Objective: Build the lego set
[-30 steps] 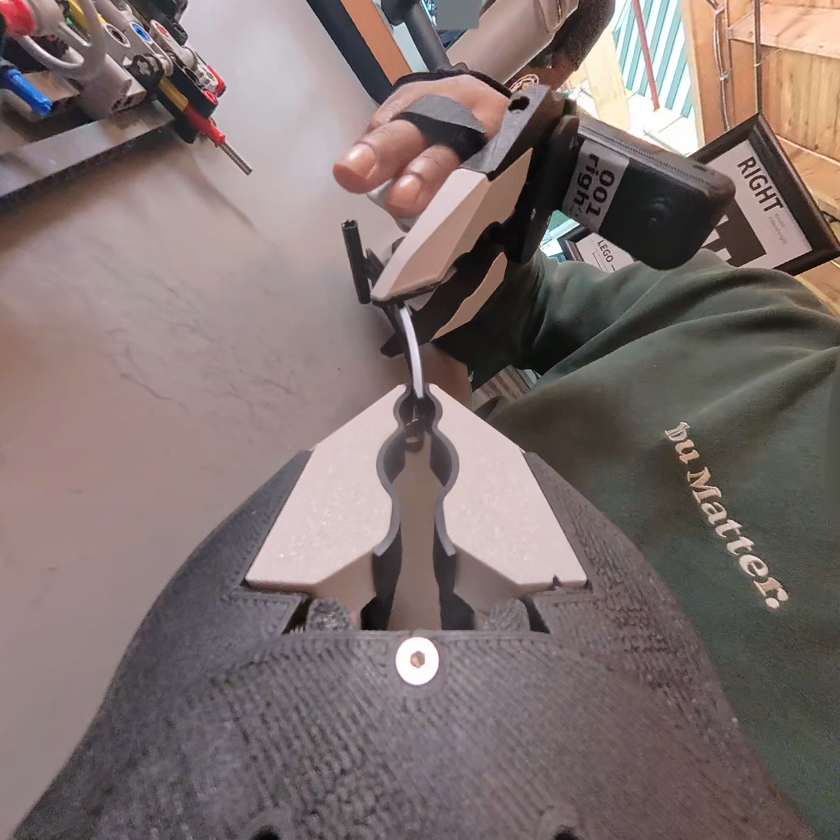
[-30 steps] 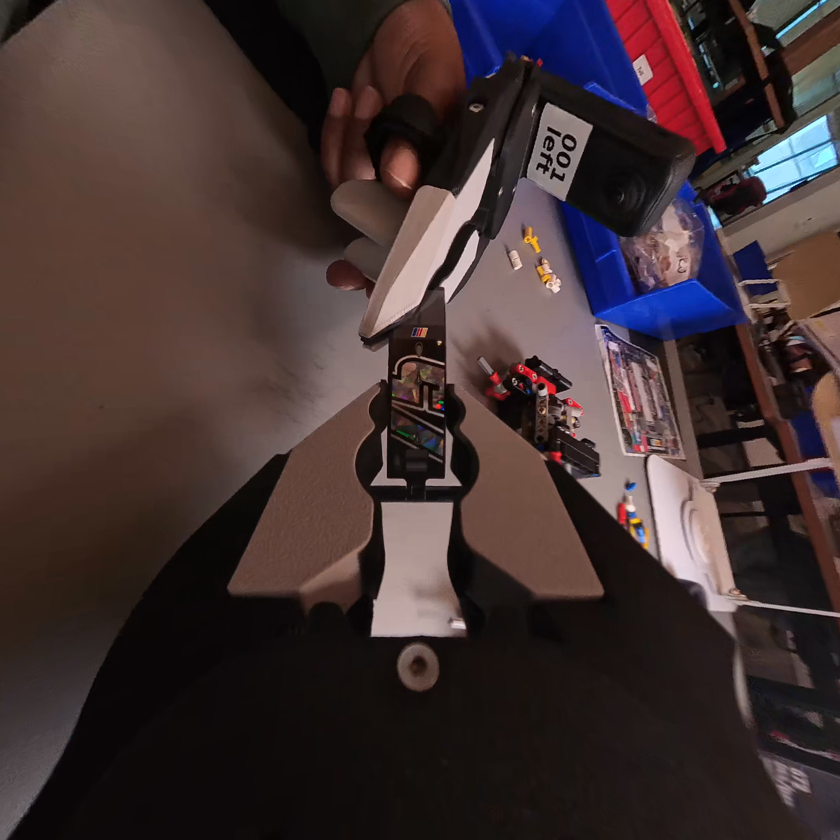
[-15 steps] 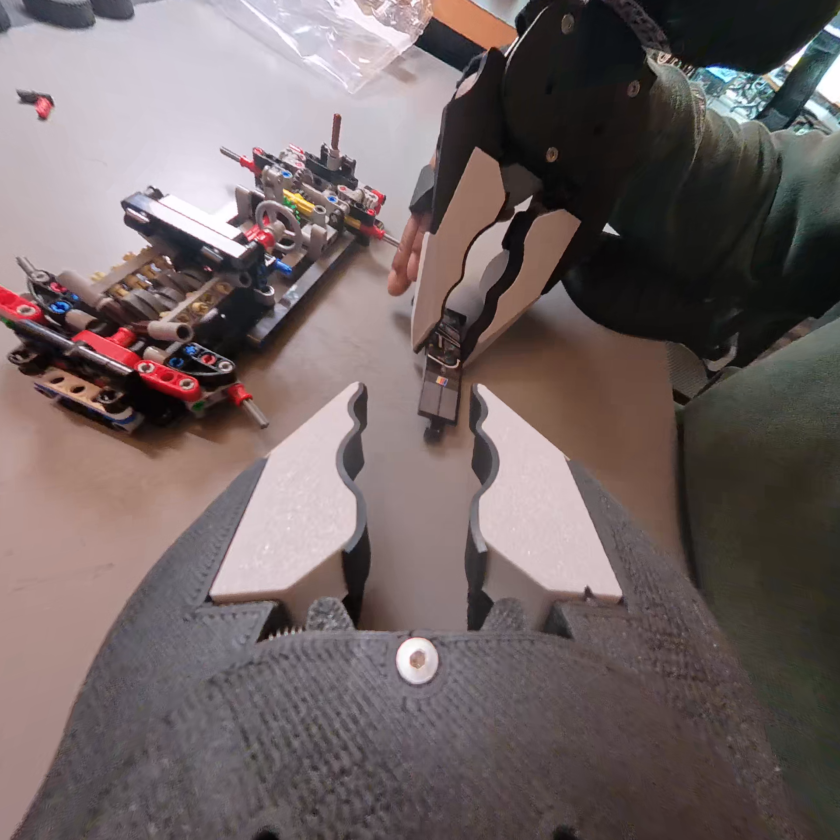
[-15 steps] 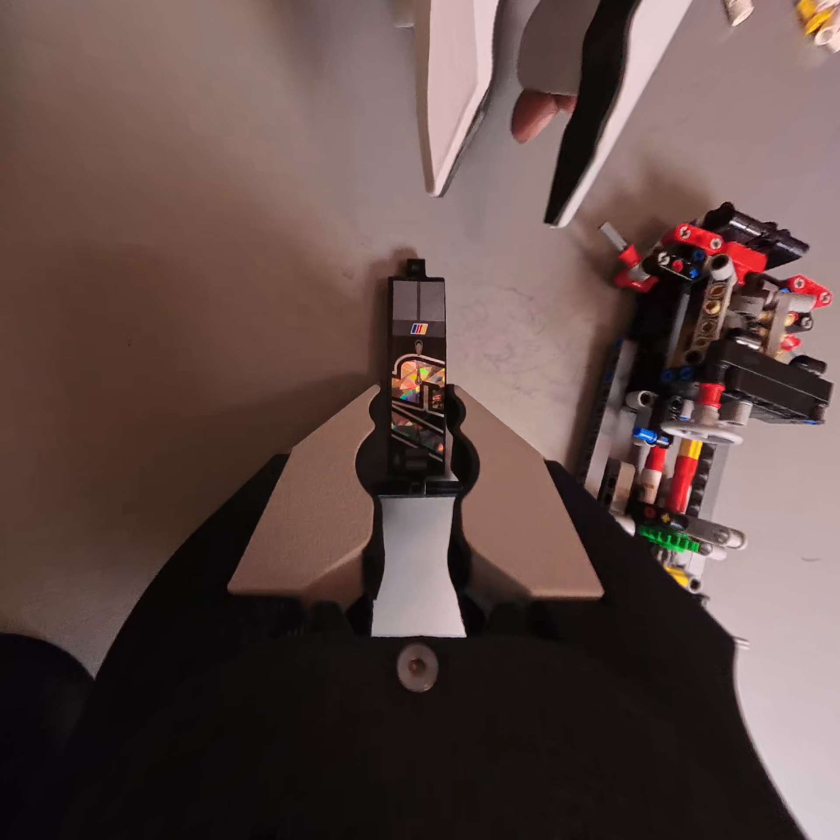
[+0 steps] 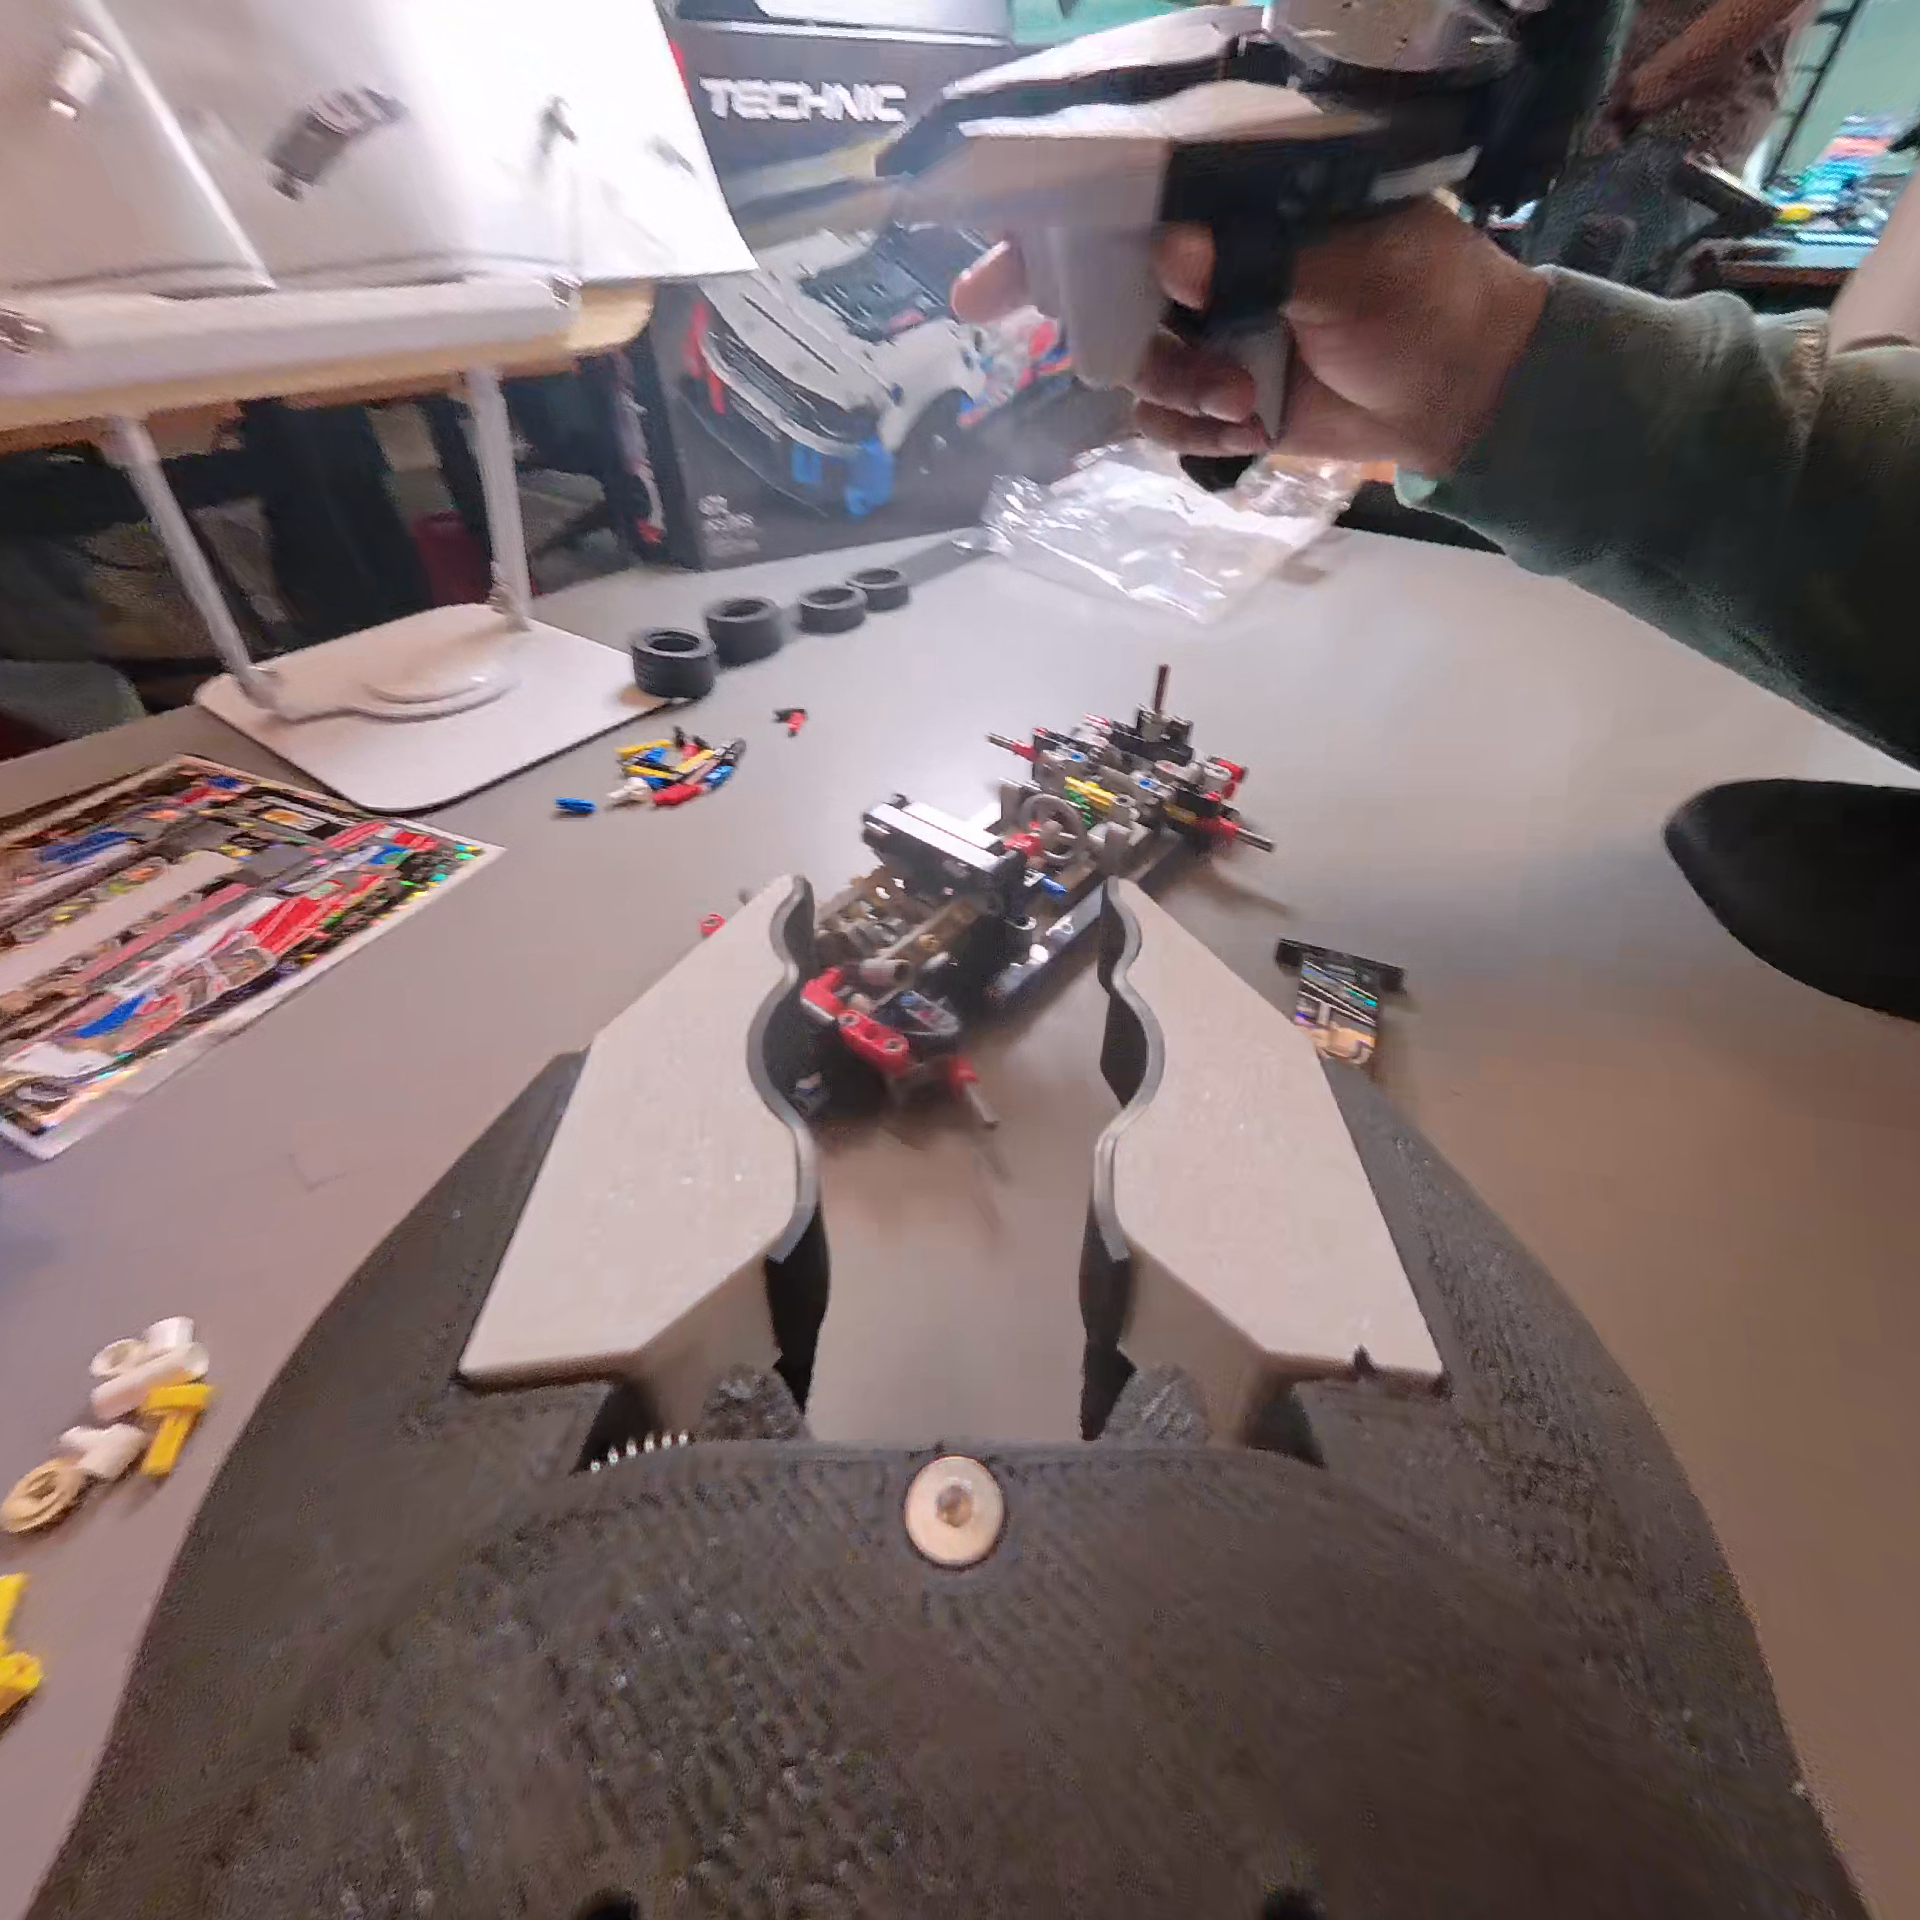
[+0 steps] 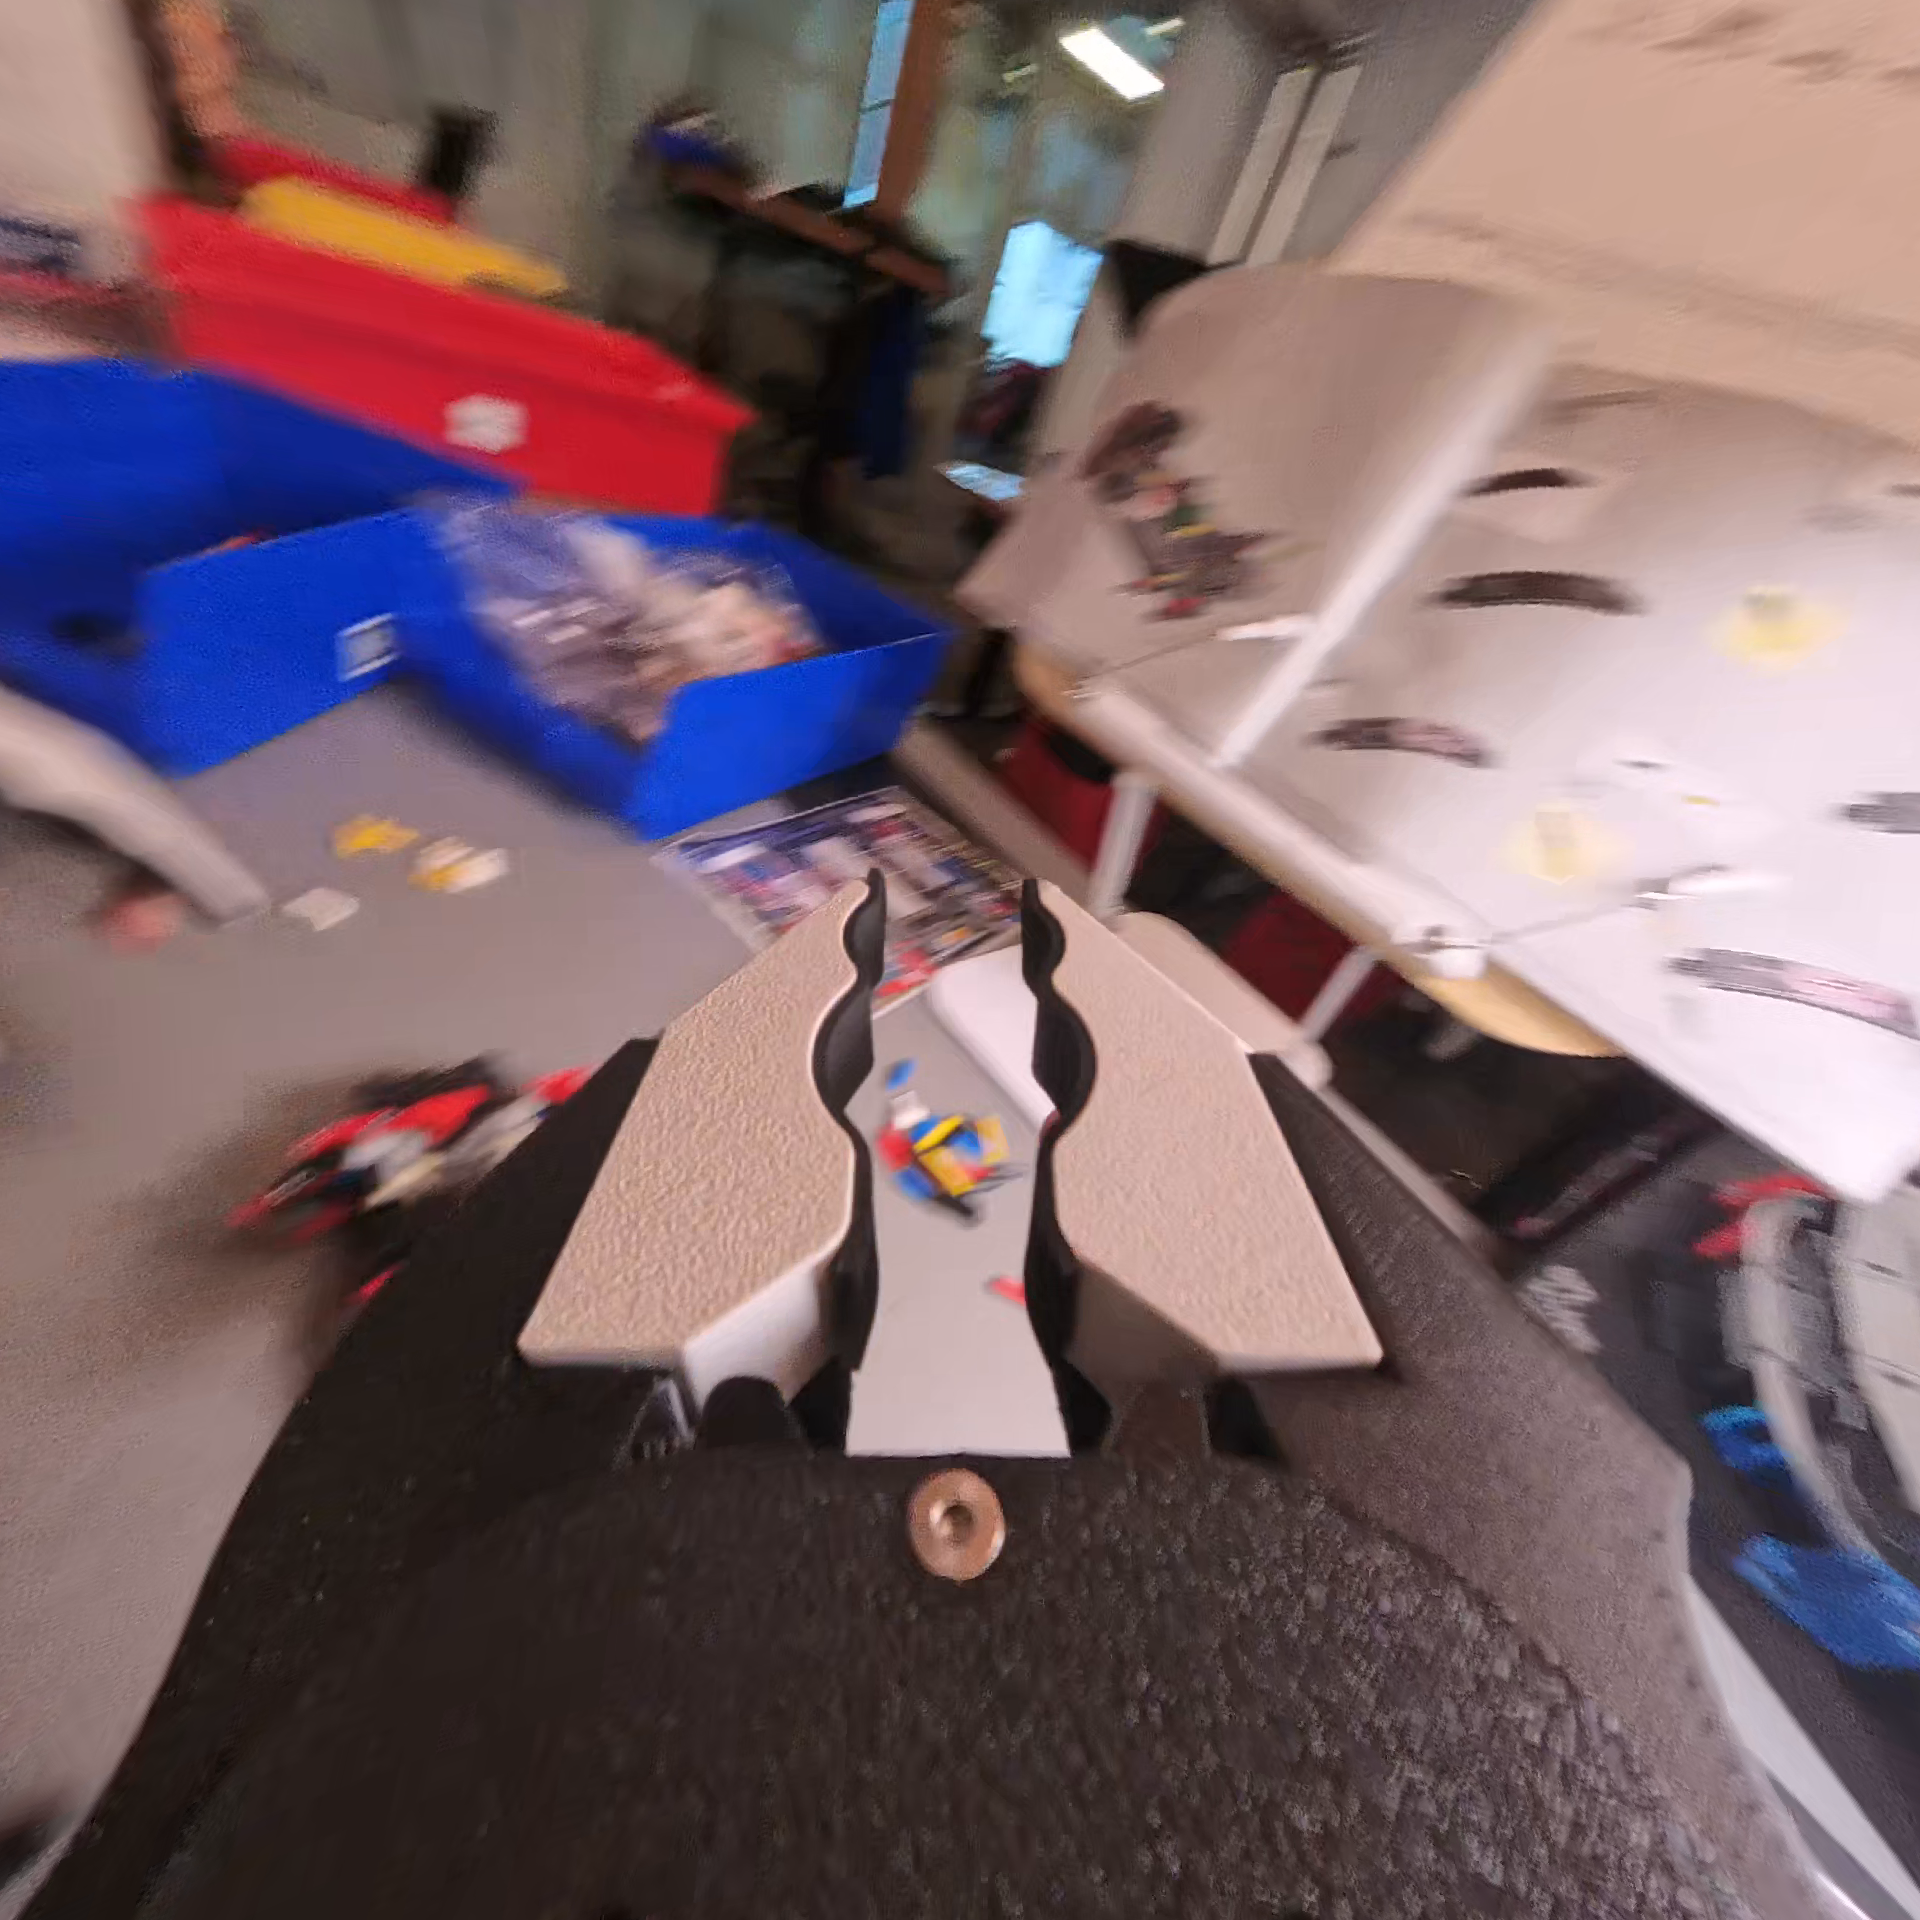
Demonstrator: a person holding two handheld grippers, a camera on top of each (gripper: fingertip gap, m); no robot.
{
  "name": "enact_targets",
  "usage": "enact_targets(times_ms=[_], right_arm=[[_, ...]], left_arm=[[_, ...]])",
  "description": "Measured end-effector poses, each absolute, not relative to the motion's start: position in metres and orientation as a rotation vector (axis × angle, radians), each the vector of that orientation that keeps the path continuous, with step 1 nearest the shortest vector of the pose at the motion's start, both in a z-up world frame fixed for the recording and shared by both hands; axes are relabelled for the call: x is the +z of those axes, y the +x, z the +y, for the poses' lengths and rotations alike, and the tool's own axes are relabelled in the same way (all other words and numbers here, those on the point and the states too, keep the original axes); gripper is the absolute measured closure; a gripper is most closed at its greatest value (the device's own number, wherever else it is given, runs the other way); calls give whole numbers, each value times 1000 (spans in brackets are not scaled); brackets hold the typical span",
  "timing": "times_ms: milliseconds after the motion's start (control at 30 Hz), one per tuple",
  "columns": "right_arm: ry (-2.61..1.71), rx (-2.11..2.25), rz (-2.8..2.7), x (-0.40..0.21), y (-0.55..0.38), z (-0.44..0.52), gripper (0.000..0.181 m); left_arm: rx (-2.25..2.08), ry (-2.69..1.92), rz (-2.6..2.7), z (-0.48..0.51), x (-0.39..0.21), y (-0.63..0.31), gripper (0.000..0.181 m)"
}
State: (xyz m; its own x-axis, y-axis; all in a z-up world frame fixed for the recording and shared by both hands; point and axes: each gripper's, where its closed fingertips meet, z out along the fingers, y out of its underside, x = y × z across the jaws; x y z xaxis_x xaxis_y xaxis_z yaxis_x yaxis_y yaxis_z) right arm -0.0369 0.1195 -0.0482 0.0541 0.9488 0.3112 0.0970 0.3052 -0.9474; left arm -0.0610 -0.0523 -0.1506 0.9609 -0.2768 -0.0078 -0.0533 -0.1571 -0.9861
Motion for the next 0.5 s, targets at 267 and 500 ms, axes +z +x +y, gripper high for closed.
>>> enact_targets(times_ms=[267, 500], right_arm=[[-1259, 756, -895, -3, -114, 308, 169], [-1276, 659, -924, -10, -146, 348, 181]], left_arm=[[-50, -1676, 134, -50, -149, -100, 133], [-21, -1662, 94, -50, -148, -113, 136]])
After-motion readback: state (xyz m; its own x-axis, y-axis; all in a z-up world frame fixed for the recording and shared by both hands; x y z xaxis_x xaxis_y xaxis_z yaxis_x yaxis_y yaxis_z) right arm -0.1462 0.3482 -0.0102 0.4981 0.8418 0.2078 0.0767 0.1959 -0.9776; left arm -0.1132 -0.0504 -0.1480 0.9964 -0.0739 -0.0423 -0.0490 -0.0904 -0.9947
